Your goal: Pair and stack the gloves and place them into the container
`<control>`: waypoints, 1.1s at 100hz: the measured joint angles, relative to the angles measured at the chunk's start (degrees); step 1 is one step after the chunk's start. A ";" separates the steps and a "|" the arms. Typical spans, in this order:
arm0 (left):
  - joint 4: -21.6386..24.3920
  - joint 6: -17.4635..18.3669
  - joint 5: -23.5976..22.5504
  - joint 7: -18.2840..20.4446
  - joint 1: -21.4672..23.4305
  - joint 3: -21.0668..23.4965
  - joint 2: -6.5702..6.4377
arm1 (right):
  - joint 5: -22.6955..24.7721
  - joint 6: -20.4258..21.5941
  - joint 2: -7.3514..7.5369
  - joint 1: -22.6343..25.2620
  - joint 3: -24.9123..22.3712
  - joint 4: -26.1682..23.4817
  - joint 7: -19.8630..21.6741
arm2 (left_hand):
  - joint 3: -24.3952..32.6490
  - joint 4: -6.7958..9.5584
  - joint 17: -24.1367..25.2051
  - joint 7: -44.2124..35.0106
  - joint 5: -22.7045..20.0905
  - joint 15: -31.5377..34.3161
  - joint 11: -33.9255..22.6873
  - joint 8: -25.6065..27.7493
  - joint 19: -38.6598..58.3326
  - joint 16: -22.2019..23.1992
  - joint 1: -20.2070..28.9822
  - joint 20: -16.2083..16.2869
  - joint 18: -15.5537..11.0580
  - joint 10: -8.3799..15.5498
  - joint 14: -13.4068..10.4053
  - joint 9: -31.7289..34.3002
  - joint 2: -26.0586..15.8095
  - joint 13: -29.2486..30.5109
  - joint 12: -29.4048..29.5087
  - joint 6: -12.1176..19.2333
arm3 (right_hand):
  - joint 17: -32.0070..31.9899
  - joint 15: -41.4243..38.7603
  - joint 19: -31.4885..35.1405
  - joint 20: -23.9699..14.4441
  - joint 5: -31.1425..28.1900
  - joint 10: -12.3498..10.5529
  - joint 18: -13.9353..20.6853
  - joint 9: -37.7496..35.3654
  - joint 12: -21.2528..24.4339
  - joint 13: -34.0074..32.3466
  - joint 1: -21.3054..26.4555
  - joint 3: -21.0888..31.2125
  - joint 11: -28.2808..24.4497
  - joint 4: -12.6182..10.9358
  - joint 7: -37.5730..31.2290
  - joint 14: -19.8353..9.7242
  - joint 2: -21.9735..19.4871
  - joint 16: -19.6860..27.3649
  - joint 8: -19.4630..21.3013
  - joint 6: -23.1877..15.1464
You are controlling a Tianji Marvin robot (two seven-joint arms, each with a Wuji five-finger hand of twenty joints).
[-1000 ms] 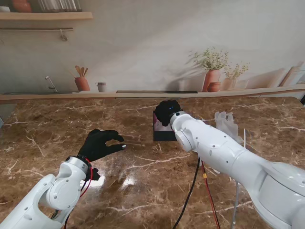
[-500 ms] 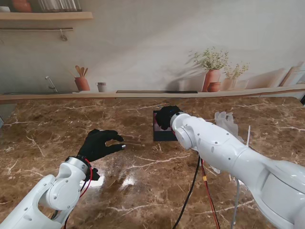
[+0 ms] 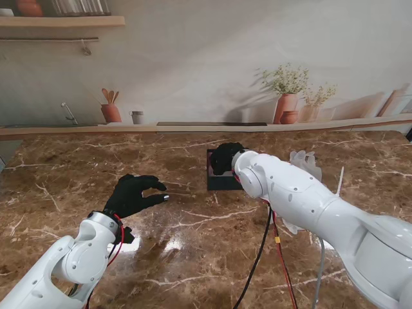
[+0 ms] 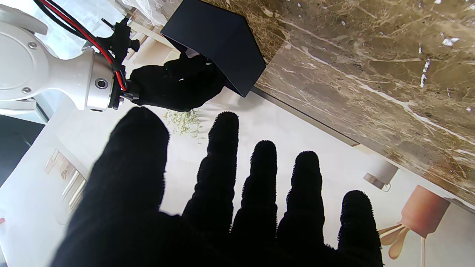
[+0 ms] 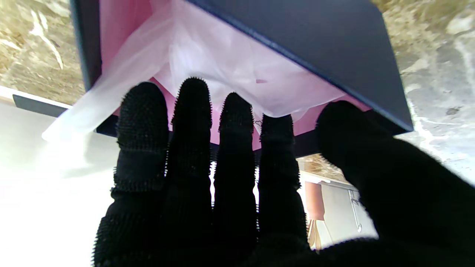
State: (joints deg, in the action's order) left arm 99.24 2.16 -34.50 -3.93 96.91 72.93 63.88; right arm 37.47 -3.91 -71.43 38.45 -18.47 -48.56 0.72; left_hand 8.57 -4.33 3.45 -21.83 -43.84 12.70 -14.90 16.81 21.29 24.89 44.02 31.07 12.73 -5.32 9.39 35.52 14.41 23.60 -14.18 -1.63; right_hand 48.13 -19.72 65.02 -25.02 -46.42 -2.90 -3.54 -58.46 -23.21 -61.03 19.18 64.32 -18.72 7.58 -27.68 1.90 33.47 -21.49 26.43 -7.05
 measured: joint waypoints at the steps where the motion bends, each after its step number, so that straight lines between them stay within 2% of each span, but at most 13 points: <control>1: 0.00 0.00 0.00 0.00 0.00 0.00 0.00 | -0.09 0.05 0.03 0.02 -0.08 -0.04 0.12 | 0.00 0.00 0.00 0.00 0.00 0.00 0.00 0.00 0.00 0.00 0.00 0.00 0.00 0.00 0.00 0.00 0.00 0.00 0.00 0.00 | -0.02 0.00 -0.31 0.10 0.00 0.02 -0.01 0.00 0.00 0.00 0.00 -0.13 0.00 0.00 0.00 0.00 0.00 0.00 0.03 0.08; 5: 0.00 0.01 0.00 0.00 0.00 0.00 0.00 | -0.52 0.18 0.11 0.13 -0.41 -0.15 0.57 | 0.00 0.00 0.00 0.00 0.00 0.00 0.00 0.00 -0.01 0.00 0.00 0.00 0.00 0.00 0.00 0.00 0.00 0.00 0.00 0.00 | -0.12 -0.07 -0.96 0.90 0.00 0.11 -0.08 0.18 0.00 0.30 -1.02 -0.70 0.00 0.00 0.87 0.03 -0.13 0.00 0.56 0.46; 15: 0.00 0.02 0.00 -0.03 0.03 0.05 0.00 | -1.93 0.70 0.18 0.33 -0.90 -0.10 1.18 | 0.00 0.00 0.00 0.00 0.00 0.00 0.00 0.00 -0.05 0.00 0.00 0.00 0.00 0.00 0.00 0.00 0.00 0.00 0.00 0.00 | -0.48 0.20 -1.41 5.95 -0.02 0.60 -0.42 0.53 0.00 0.43 -1.33 -1.80 -0.01 0.00 1.52 0.07 -0.40 0.00 2.04 0.53; 37: -0.07 0.05 0.00 -0.12 0.04 0.05 0.01 | -4.63 1.14 -0.30 1.03 -2.10 1.02 1.33 | 0.01 0.00 0.00 0.00 0.00 0.00 0.00 0.00 -0.14 0.00 0.00 0.02 0.00 0.00 0.00 0.00 0.00 0.00 0.00 0.01 | -0.72 1.28 -2.13 10.37 -0.10 2.02 -2.13 0.69 0.08 0.47 -2.78 -2.10 -0.02 -0.01 1.53 1.79 -1.51 1.99 2.23 1.30; 46: -0.07 0.05 0.00 -0.09 0.04 0.05 0.00 | -6.74 1.14 -0.64 1.24 -2.50 1.60 1.70 | 0.01 0.00 0.00 0.00 0.00 0.00 0.00 0.00 -0.61 0.00 0.00 0.04 0.00 0.00 0.00 0.00 0.00 0.00 0.00 0.01 | -1.95 1.50 -2.14 14.75 -0.10 2.64 -2.80 1.46 0.91 1.77 -2.79 -2.10 -0.02 -0.41 2.18 2.48 -2.12 3.13 2.23 2.01; 75: -0.17 0.07 -0.03 -0.06 -0.02 0.00 0.00 | -10.18 3.06 -1.61 0.94 -2.68 4.11 3.50 | 0.01 0.00 0.00 0.00 0.00 0.00 0.01 0.01 -0.64 0.00 0.00 0.60 0.00 0.00 0.00 0.00 0.00 0.00 0.00 0.01 | -7.41 2.31 -5.72 16.98 0.65 2.86 -4.31 4.06 0.95 5.38 -2.91 -3.33 -0.02 -0.44 2.87 2.47 -3.55 3.63 2.23 2.01; 90: -0.24 0.07 -0.03 -0.06 -0.07 -0.03 0.00 | -12.76 4.86 -2.77 0.51 -2.50 7.17 4.32 | 0.01 0.00 0.00 0.00 0.00 0.00 0.01 0.01 -0.65 0.00 0.00 0.62 0.00 0.00 0.00 0.00 0.00 0.00 0.00 0.02 | -10.86 2.81 -8.14 18.40 2.17 2.68 -4.96 5.84 0.95 7.62 -3.68 -4.74 0.08 -0.45 3.55 2.34 -3.78 3.63 2.29 2.01; 110: -0.28 0.07 -0.05 -0.04 -0.08 -0.02 0.00 | -12.50 5.50 -3.15 0.14 -1.97 8.10 4.32 | 0.01 0.00 0.00 0.00 0.00 0.00 0.01 0.01 -0.65 0.00 0.00 0.66 0.00 0.00 0.00 0.00 0.00 0.00 0.00 0.02 | -11.36 2.92 -8.64 18.51 2.85 2.53 -4.96 5.92 0.95 7.67 -3.68 -5.31 0.10 -0.45 3.57 2.26 -4.11 3.63 2.29 2.01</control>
State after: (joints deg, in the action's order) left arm 98.96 2.23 -34.55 -3.97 96.83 72.91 63.89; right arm 24.97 1.59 -74.59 38.59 -20.44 -40.46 5.05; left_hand 8.58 -4.33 3.45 -21.83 -43.84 12.70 -14.89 16.82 20.65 24.89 44.02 31.73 12.74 -5.32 9.39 35.52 14.41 23.60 -14.17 -1.61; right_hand 36.77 -16.80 56.38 -6.51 -43.57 -0.37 -8.51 -52.53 -22.26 -53.36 15.51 59.01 -18.61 7.14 -24.11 4.15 29.36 -17.86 28.73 -5.04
